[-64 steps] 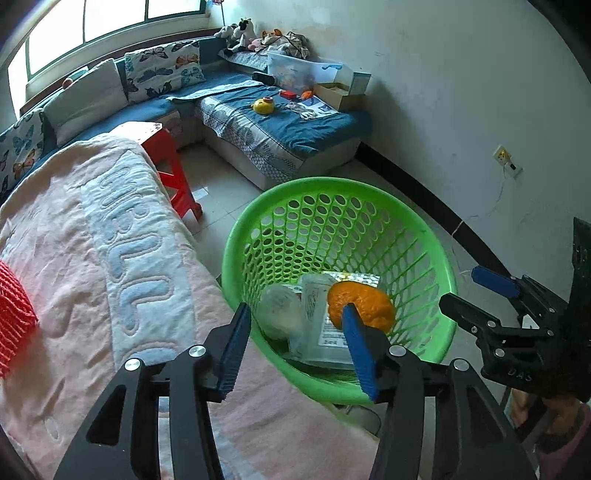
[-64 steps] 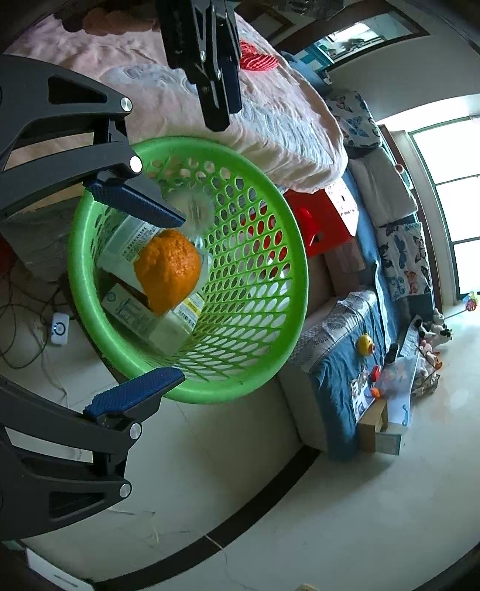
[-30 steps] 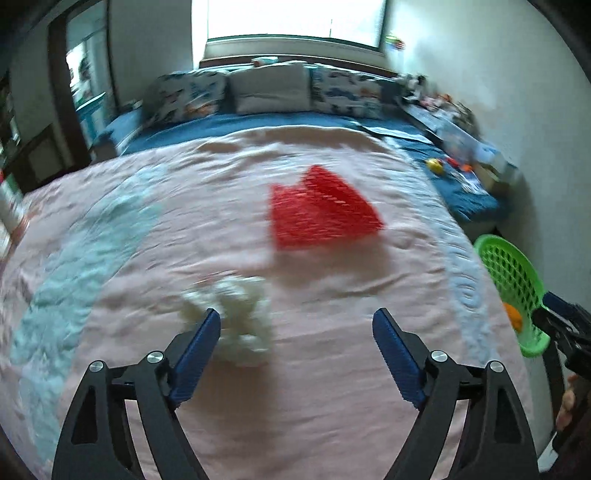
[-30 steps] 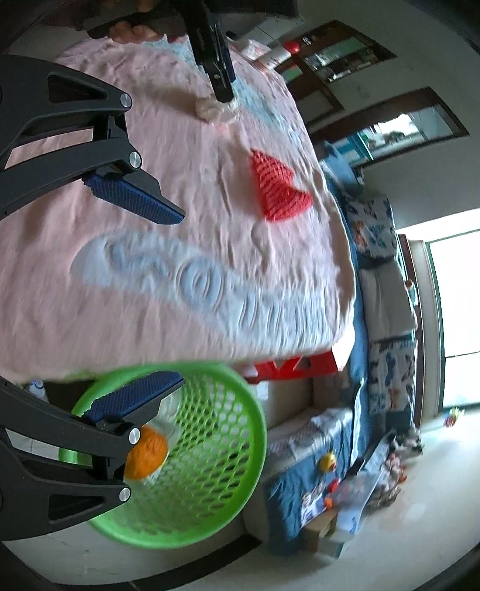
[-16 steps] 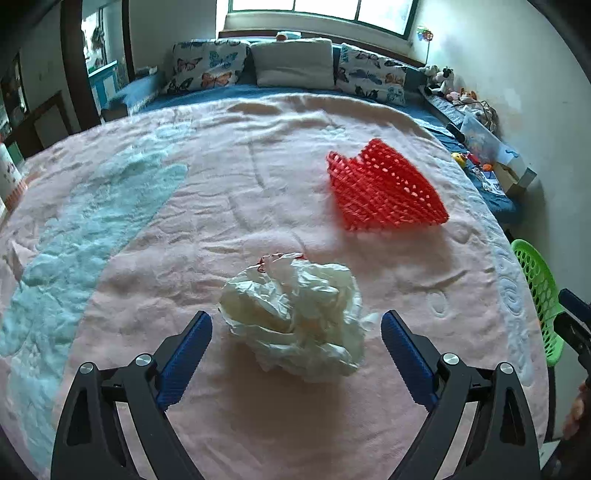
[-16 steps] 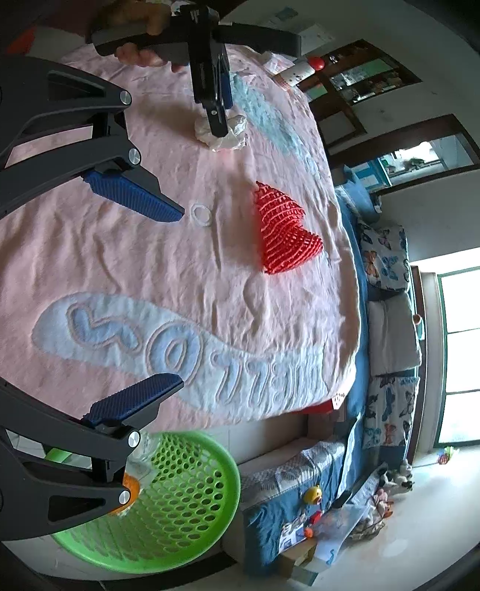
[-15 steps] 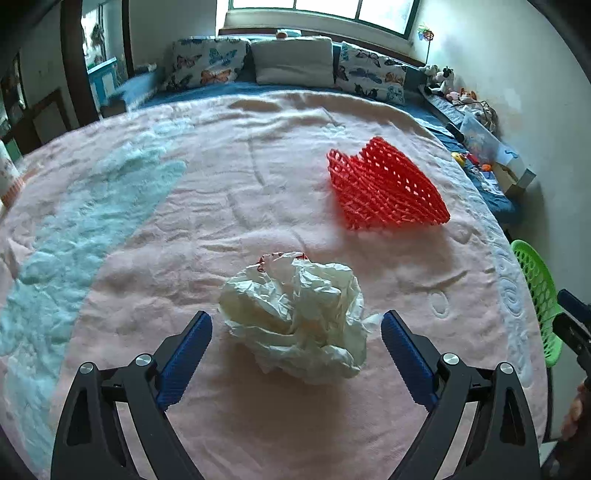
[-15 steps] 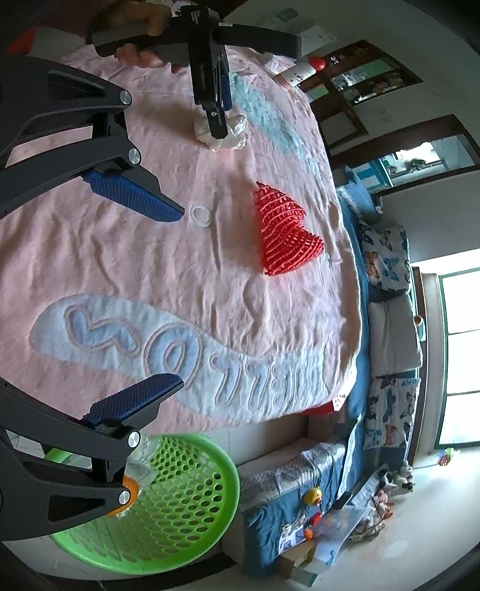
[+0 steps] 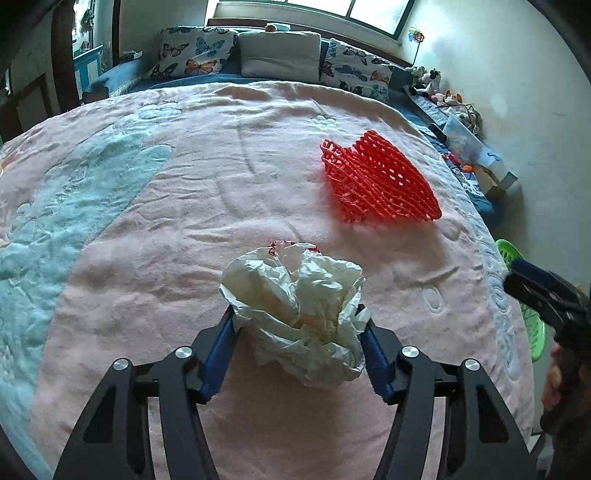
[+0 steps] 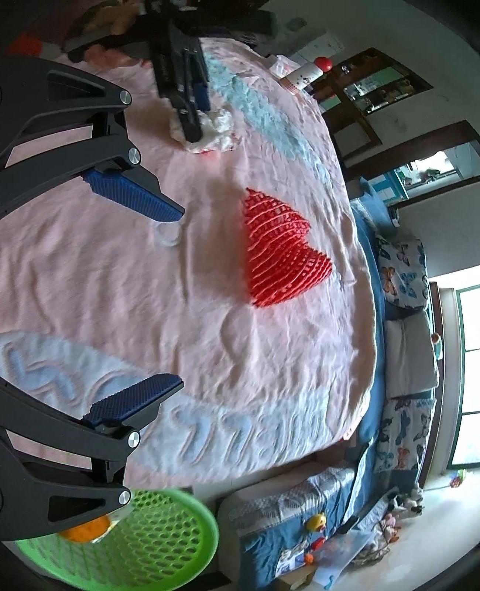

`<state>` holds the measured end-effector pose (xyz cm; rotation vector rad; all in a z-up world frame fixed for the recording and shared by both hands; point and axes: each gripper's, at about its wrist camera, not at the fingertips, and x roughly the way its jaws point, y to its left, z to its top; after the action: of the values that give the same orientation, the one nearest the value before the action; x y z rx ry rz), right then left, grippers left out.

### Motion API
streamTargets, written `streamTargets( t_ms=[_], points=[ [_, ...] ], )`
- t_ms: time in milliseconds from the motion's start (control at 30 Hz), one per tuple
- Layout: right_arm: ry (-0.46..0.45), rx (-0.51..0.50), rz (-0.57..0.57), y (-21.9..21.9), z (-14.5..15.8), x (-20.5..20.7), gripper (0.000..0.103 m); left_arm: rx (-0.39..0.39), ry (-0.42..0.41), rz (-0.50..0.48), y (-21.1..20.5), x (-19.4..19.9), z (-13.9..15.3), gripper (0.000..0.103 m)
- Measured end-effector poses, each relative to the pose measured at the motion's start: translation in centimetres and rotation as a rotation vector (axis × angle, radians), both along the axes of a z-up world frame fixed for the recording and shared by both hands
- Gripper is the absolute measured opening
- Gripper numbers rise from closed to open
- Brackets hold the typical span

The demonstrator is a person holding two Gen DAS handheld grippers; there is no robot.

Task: Collect trash
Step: 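Grasp the red foam fruit net with the right gripper while the left lifts the bag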

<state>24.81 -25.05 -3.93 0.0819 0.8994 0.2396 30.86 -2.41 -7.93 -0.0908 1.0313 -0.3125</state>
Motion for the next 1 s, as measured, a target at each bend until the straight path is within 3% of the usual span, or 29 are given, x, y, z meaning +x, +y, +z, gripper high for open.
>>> streamTargets(
  t_ms=[200,433,833,1000],
  points=[
    [-0.004,0.007,0.014,1.5,-0.3,3.6,0.082,0.012,-0.017,-0.002,0.5,-0.6,0.4,0.055],
    [-0.002,0.01,0.015,3.0,-0.8,8.2,0.069,0.008,-0.036,-0.01,1.1,-1.6,1.5,0.055],
    [0.024,0.008,0.017,4.1,-2.1,12.4,0.06,-0.004,-0.041,-0.019,1.5,-2.3,2.4,0.055],
    [0.049,0.033,0.007,4.0,-2.6,12.9,0.044,-0.005,-0.045,-0.018,1.6,-2.4,2.5,0.055]
  ],
)
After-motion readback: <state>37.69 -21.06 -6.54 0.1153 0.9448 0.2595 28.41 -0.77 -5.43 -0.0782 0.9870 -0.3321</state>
